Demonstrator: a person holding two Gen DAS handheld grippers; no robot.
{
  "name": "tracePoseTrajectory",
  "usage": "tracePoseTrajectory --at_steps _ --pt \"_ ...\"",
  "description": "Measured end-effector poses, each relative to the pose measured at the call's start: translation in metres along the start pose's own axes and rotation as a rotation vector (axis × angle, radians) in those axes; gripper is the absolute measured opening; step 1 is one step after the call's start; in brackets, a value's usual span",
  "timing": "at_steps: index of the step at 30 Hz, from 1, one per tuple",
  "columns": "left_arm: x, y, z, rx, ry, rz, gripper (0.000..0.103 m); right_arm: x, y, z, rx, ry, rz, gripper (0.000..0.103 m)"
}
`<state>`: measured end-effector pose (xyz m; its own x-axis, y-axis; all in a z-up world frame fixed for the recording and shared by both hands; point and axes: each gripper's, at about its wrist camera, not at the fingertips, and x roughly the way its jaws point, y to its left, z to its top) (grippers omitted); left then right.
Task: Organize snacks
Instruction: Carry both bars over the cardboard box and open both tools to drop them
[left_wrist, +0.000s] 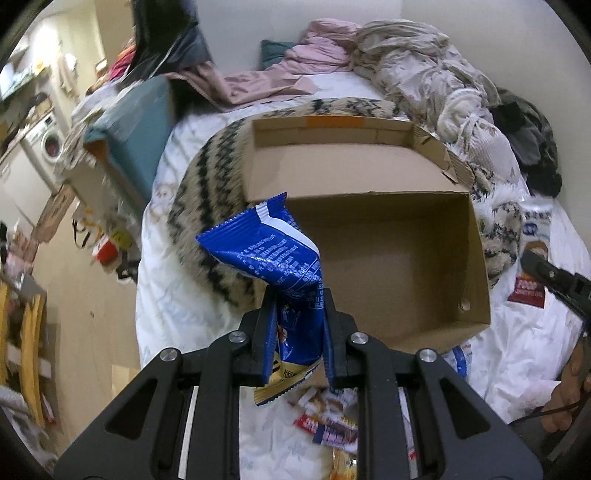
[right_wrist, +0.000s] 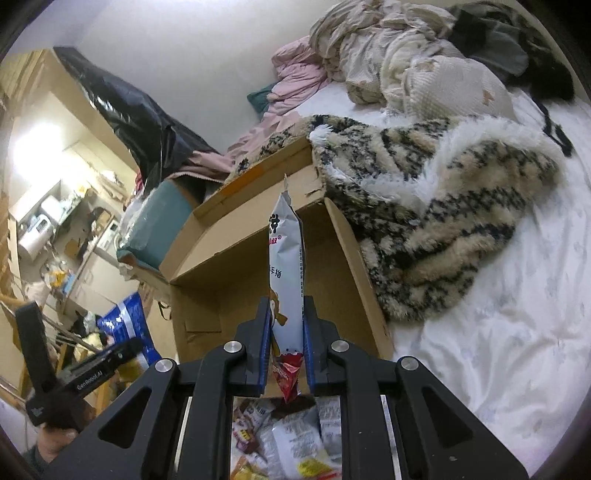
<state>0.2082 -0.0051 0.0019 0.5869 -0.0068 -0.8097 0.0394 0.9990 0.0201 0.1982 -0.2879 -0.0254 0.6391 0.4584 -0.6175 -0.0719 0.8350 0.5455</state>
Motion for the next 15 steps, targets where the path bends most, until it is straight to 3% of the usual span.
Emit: tracePoseTrajectory --at_steps 7,15 --pt "0.042 -0.019 0.004 0.025 0.029 -0.019 0.017 0.039 -0.001 0.012 -0.049 0.065 -0.027 0.016" --pt "0.080 -0.030 -0.002 0.076 0.040 -0.017 0.017 0.072 0.000 0.001 -0.056 0.160 -0.051 0.016"
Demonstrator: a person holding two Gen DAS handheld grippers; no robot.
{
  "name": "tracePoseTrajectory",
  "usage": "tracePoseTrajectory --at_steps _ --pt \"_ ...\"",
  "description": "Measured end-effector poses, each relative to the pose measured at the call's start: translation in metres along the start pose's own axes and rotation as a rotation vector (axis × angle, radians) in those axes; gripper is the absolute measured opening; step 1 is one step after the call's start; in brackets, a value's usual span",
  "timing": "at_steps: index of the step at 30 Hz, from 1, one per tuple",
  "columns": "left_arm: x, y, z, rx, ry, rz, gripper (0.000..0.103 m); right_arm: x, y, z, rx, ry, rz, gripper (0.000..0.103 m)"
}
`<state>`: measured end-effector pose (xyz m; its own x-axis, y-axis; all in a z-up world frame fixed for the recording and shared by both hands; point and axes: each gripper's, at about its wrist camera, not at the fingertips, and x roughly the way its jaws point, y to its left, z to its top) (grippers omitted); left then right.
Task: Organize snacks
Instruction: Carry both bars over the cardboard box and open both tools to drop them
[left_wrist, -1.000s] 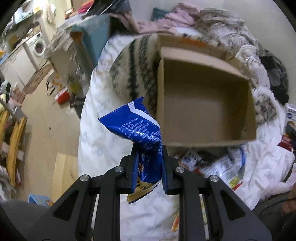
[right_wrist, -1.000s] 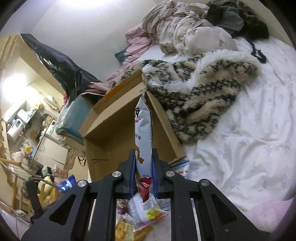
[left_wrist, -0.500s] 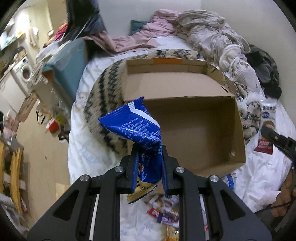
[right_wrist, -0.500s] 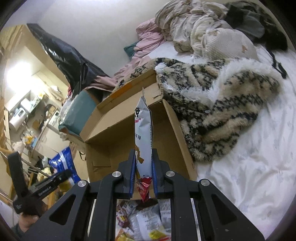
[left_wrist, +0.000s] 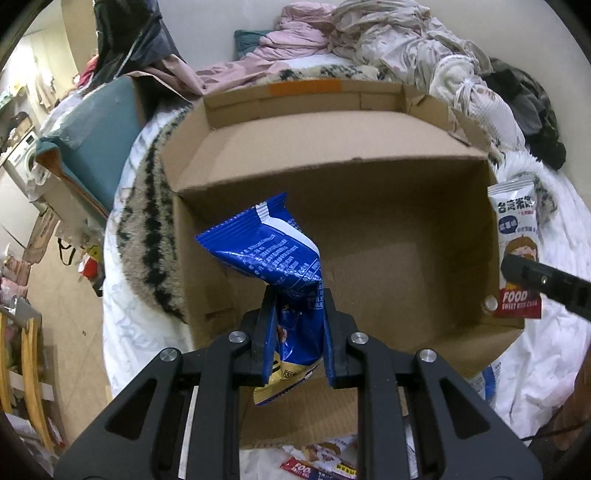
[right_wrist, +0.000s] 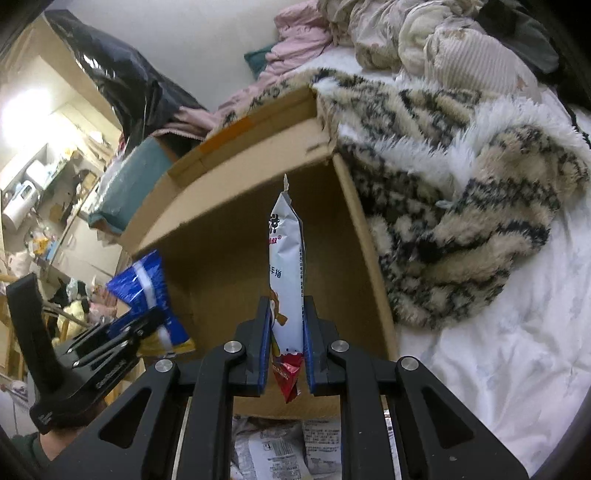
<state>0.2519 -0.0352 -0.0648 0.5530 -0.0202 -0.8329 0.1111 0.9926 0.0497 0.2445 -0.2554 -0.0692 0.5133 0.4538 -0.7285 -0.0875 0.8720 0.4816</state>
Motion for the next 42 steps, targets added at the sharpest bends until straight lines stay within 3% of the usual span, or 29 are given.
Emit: tracePoseTrajectory --at_steps 13,30,32,34,37,38,39,40,42 --pt "0.010 0.002 -0.003 -0.030 0.051 -0.035 0.018 0.026 0.007 -0.005 -0.027 0.074 -0.034 0.016" --pt "0.010 0.006 -0.003 -0.051 0.049 -0.053 0.021 0.021 0.000 0.000 -0.005 0.047 -0.029 0.019" --pt "0.009 0.005 -0.002 -0.052 0.051 -0.061 0.035 0.019 -0.001 0.000 -0.005 0.041 -0.030 0.019" --pt "0.008 0.005 -0.002 -0.057 0.048 -0.075 0.068 0.018 -0.001 0.000 0.000 0.037 -0.025 0.020" --pt "0.002 0.003 -0.002 -0.061 0.025 -0.098 0.077 0.018 -0.003 0.001 0.009 0.039 -0.031 0.021" --pt "0.001 0.001 -0.001 -0.053 0.022 -0.097 0.077 0.018 -0.004 0.001 0.012 0.040 -0.037 0.023" --pt "0.000 0.000 -0.001 -0.044 0.017 -0.096 0.077 0.018 -0.004 0.001 0.014 0.040 -0.044 0.036" --pt "-0.001 -0.002 0.000 -0.038 0.011 -0.094 0.077 0.018 -0.005 0.001 0.017 0.039 -0.048 0.056" --pt "-0.003 -0.003 0.000 -0.030 0.001 -0.088 0.077 0.014 -0.005 0.000 0.023 0.013 -0.040 0.067"
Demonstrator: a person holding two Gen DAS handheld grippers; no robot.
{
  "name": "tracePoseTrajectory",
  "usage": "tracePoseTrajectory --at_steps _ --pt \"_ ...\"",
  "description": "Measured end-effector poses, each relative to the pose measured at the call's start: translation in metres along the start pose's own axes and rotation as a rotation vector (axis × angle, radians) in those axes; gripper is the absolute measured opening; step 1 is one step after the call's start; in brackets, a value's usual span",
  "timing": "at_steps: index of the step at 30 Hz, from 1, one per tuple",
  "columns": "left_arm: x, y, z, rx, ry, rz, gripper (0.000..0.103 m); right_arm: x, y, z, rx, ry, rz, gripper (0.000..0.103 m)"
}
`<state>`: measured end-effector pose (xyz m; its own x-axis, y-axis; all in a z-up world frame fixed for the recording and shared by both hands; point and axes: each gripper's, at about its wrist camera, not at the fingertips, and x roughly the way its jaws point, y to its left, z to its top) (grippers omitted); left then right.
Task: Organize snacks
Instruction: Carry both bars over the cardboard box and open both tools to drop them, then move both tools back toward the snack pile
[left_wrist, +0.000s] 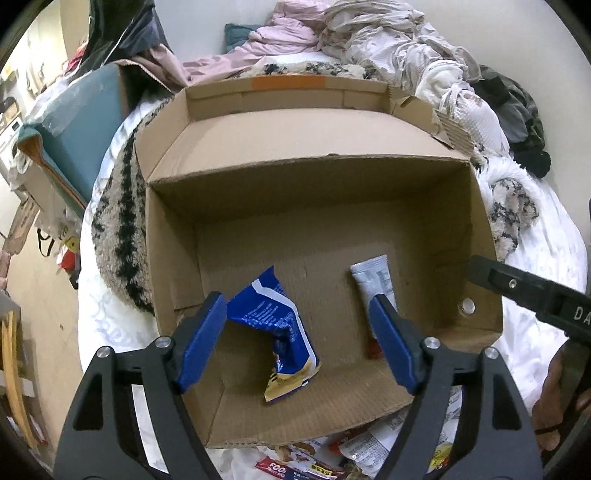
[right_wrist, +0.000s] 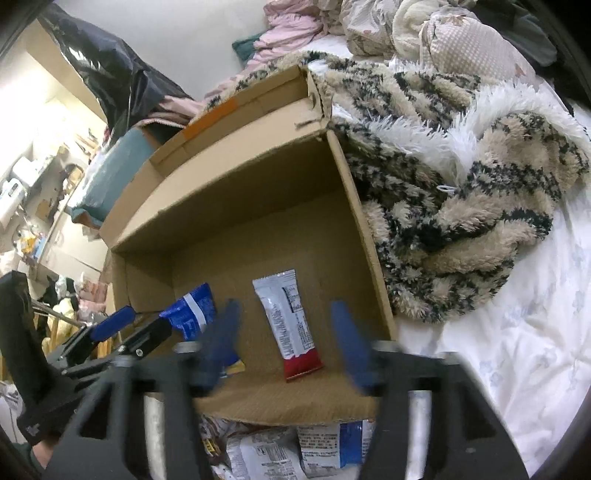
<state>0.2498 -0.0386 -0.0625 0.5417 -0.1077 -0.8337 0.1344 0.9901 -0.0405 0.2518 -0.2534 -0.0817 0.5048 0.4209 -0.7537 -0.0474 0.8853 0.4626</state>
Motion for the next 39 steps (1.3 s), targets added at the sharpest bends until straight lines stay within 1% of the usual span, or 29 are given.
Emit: tracePoseTrajectory --at_steps 4,8,12,15,18,19,23,24,25,28,30,32,34,35,39 --pt "-0.002 0.001 0.001 -0.003 -0.011 0.010 0.077 -0.003 0.002 0.002 -0.013 -0.010 0.001 0.067" --pt "-0.007 0.005 -0.001 -0.006 -0.044 0.022 0.077 -0.002 0.003 0.002 -0.018 -0.002 0.000 0.067" --pt "-0.016 0.014 -0.003 -0.048 -0.070 0.020 0.077 -0.005 0.008 0.004 -0.017 -0.011 0.002 0.067" --pt "-0.026 0.020 -0.007 -0.075 -0.089 0.033 0.077 -0.012 0.017 0.004 -0.045 -0.032 -0.010 0.067" --pt "-0.030 0.025 -0.014 -0.086 -0.070 0.027 0.077 -0.020 0.026 0.002 -0.086 -0.053 -0.031 0.069" --pt "-0.033 0.027 -0.016 -0.089 -0.071 0.035 0.077 -0.023 0.028 0.000 -0.092 -0.052 -0.029 0.069" --pt "-0.051 0.032 -0.023 -0.089 -0.108 0.056 0.077 -0.035 0.034 -0.007 -0.103 -0.058 -0.018 0.069" --pt "-0.054 0.033 -0.025 -0.092 -0.115 0.058 0.077 -0.038 0.035 -0.009 -0.105 -0.060 -0.017 0.072" --pt "-0.058 0.035 -0.027 -0.099 -0.121 0.063 0.077 -0.042 0.035 -0.010 -0.106 -0.063 -0.014 0.078" --pt "-0.067 0.039 -0.037 -0.127 -0.116 0.059 0.077 -0.054 0.037 -0.017 -0.109 -0.084 -0.008 0.088" --pt "-0.071 0.043 -0.043 -0.143 -0.115 0.063 0.077 -0.062 0.037 -0.021 -0.108 -0.096 -0.007 0.091" --pt "-0.076 0.045 -0.048 -0.150 -0.115 0.067 0.078 -0.066 0.035 -0.024 -0.108 -0.094 -0.004 0.092" --pt "-0.079 0.047 -0.053 -0.153 -0.103 0.087 0.090 -0.069 0.033 -0.030 -0.100 -0.089 -0.014 0.093" --pt "-0.080 0.048 -0.056 -0.159 -0.095 0.094 0.090 -0.072 0.031 -0.034 -0.092 -0.087 -0.017 0.093" --pt "-0.082 0.058 -0.072 -0.222 -0.057 0.081 0.090 -0.082 0.030 -0.049 -0.096 -0.084 -0.026 0.093"
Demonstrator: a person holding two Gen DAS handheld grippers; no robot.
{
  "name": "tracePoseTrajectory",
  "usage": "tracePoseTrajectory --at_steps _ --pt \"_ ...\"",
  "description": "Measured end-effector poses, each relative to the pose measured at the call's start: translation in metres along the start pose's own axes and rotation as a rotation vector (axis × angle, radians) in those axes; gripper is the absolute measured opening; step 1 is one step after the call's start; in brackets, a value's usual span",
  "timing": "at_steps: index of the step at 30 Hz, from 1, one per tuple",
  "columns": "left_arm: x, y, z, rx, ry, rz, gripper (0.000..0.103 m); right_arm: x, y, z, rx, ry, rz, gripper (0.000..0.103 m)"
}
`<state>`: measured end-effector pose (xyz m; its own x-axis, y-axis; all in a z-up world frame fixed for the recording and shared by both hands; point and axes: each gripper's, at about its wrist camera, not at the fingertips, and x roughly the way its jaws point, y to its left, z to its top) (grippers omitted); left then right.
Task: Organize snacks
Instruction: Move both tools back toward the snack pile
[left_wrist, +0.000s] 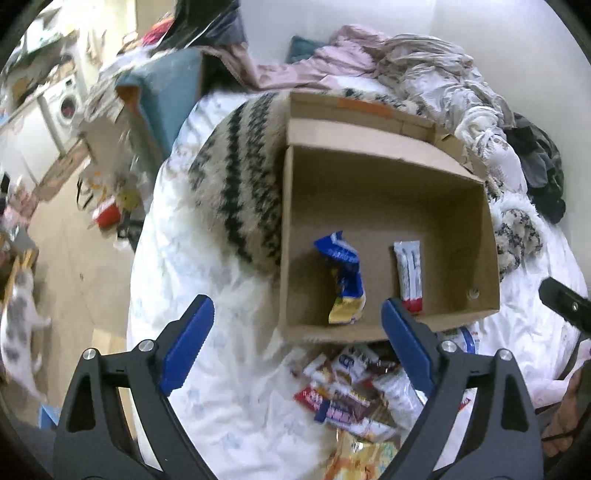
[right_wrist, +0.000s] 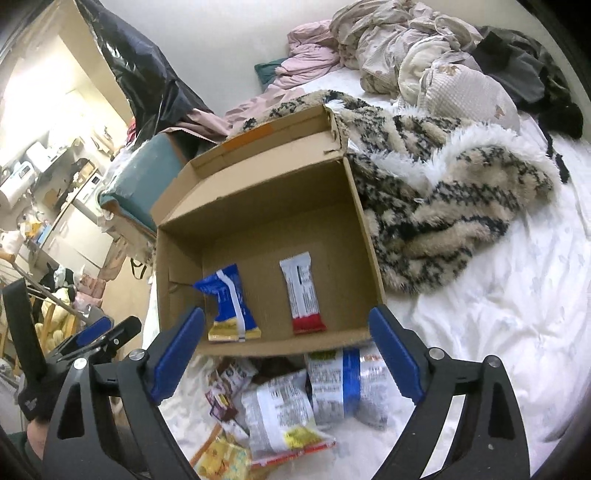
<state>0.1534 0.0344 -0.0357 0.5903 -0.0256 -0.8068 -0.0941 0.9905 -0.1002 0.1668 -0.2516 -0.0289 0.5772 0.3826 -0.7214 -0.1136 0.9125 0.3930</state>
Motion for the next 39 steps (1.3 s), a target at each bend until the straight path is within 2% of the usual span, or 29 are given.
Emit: tracePoseTrajectory --at_steps 2,4,6,14,21,26,30,35,39 --pt "-0.003 0.004 -0.006 -0.015 0.009 0.011 0.090 -0.005 0.000 -0.007 0.002 0.003 -0.004 0.093" --pt "-0.010 0.007 -0.011 -0.006 -0.006 0.058 0.090 -0.010 -0.002 -0.014 0.013 0.009 -0.002 0.093" --pt "-0.016 0.010 -0.013 -0.019 -0.013 0.063 0.090 -0.014 -0.004 -0.021 0.029 0.013 -0.007 0.093" --pt "-0.019 0.008 -0.040 -0.019 0.062 -0.016 0.090 -0.019 -0.016 -0.045 0.063 0.050 -0.043 0.093" --pt "-0.014 0.000 -0.059 -0.012 0.119 -0.029 0.090 -0.015 -0.017 -0.060 0.024 0.092 -0.107 0.093" --pt "-0.013 -0.005 -0.061 0.012 0.118 -0.017 0.090 -0.012 -0.018 -0.065 0.034 0.111 -0.122 0.093" --pt "-0.006 0.001 -0.062 -0.016 0.139 -0.003 0.090 -0.011 -0.026 -0.064 0.073 0.122 -0.140 0.093" --pt "0.016 -0.001 -0.072 -0.024 0.251 -0.035 0.090 -0.001 -0.049 -0.065 0.212 0.162 -0.093 0.093" --pt "0.042 -0.025 -0.099 0.039 0.425 -0.105 0.090 0.007 -0.050 -0.066 0.220 0.191 -0.091 0.093"
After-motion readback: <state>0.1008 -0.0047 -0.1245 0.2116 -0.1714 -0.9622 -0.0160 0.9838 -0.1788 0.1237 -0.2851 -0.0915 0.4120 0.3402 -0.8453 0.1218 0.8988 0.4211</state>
